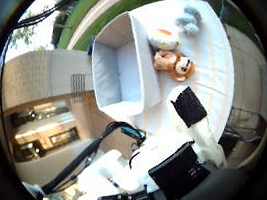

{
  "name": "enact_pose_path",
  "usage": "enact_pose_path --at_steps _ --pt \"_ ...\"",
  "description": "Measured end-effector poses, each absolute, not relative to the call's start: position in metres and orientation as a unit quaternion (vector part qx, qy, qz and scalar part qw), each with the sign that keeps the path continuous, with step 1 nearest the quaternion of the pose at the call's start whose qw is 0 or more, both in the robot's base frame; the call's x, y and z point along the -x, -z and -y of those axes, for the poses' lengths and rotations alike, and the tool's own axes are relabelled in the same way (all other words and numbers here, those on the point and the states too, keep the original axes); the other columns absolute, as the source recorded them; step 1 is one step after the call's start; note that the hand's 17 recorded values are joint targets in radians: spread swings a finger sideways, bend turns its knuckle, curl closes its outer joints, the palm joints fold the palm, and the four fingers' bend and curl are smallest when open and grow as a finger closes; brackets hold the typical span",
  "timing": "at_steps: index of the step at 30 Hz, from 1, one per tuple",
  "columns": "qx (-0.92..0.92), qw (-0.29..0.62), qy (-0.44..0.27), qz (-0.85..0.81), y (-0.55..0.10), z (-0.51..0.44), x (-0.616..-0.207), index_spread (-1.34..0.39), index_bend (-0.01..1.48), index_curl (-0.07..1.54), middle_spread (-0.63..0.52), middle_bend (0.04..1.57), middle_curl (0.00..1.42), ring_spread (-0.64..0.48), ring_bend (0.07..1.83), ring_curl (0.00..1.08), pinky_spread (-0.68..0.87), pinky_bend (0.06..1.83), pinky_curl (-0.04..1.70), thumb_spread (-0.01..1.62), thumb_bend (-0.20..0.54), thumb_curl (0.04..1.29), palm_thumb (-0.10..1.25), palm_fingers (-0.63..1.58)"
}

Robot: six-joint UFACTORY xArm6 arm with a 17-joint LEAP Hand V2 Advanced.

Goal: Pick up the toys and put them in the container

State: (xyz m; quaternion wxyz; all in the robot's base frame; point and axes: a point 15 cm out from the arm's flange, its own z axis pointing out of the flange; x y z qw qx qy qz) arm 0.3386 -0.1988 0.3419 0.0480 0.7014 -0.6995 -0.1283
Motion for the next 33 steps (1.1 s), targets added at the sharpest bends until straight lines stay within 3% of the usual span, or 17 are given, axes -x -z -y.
enact_pose_path --at_steps 16,33 --pt "-0.725 0.063 0.160 0.667 -0.228 0.178 -0.362 -0.10 0.17 0.31 0.05 0.17 0.31 0.28 0.28 0.33 0.41 0.42 0.25 1.23 -0.027 0.34 0.65 0.14" --pt "-0.745 0.076 0.137 0.648 -0.155 0.130 -0.397 -0.06 0.18 0.30 0.05 0.17 0.32 0.28 0.33 0.34 0.41 0.41 0.24 1.19 -0.022 0.34 0.63 0.20"
